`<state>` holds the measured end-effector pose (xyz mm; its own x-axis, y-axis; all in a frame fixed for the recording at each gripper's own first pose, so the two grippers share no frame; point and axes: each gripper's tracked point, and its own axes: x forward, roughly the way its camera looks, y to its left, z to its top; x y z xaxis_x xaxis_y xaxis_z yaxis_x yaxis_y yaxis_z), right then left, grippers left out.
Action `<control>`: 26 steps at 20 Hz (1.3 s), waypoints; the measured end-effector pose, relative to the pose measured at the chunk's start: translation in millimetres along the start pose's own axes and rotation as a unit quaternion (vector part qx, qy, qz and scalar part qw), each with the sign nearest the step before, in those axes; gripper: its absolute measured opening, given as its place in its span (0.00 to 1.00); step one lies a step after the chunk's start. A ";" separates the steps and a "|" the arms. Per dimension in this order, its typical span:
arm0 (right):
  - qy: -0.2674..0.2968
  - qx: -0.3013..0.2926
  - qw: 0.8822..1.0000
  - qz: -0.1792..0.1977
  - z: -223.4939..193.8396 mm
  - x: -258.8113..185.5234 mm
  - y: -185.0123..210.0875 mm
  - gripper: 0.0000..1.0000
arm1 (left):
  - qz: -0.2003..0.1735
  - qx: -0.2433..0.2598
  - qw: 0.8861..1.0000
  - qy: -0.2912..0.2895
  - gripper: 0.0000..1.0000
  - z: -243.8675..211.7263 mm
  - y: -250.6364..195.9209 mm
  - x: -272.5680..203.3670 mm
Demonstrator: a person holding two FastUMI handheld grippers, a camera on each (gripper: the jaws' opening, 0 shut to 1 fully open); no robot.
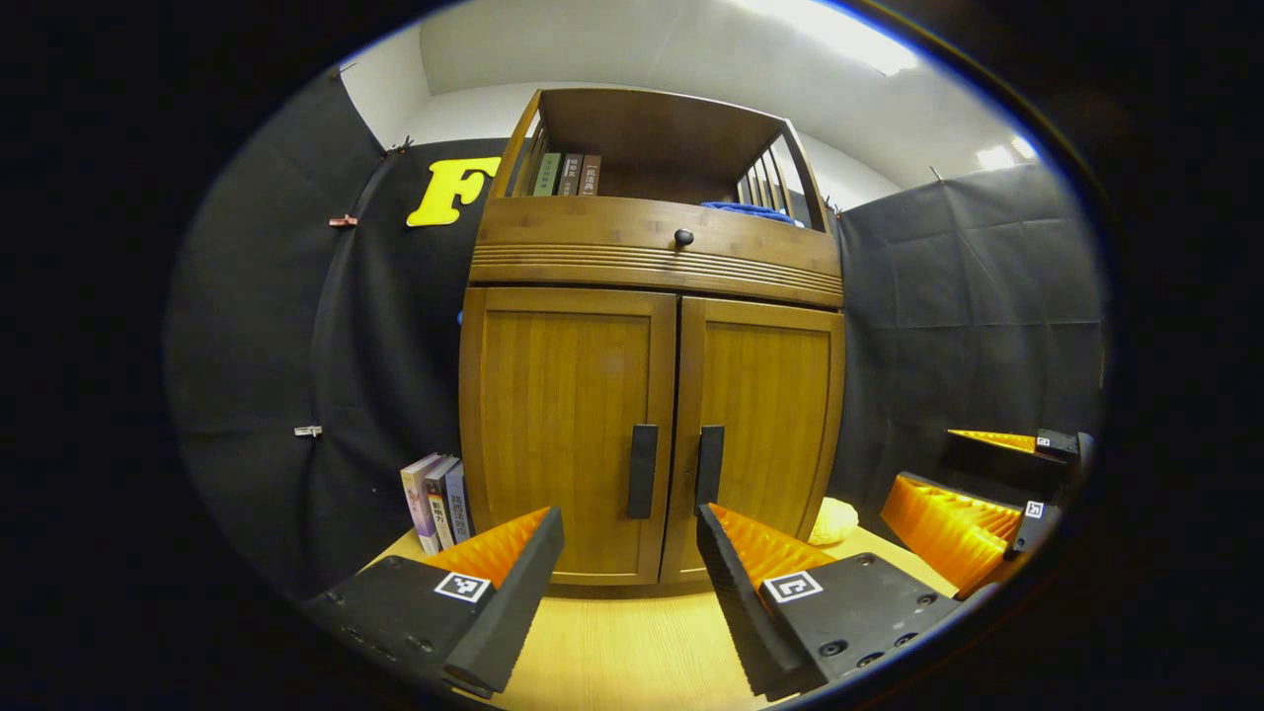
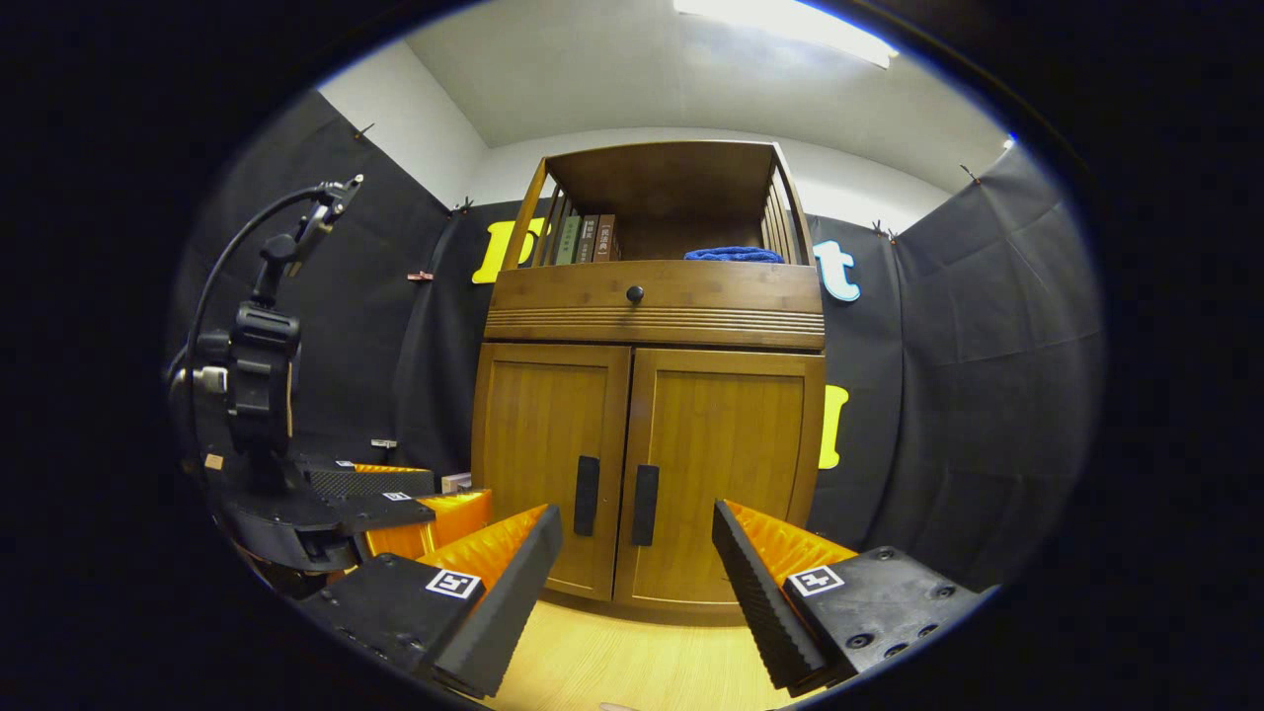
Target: Open the right door of the double-door shoe cabinet with the right hand, and open the left door with the left hand.
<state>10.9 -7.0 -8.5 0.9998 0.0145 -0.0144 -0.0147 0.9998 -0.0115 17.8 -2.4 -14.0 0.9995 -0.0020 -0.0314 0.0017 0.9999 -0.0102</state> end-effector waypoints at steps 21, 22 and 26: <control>0.032 0.026 0.999 0.003 -43.8 112.3 10.2 0.97 | 0.001 -0.008 0.999 -0.043 0.85 6.3 50.6 -15.5; 0.039 0.025 0.999 0.003 -52.4 124.6 12.5 0.96 | 0.002 -0.008 0.999 -0.044 0.85 5.9 54.4 -17.7; 0.056 0.023 0.998 -0.011 -77.9 166.2 10.2 0.96 | 0.007 -0.005 0.999 -0.049 0.82 4.4 67.5 -23.3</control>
<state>175.8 4.7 -88.8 0.9920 -0.0065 -0.1262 0.0106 0.9994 0.0322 -5.2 65.2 -9.6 0.9978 0.0126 0.0655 -0.0113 0.9997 -0.0198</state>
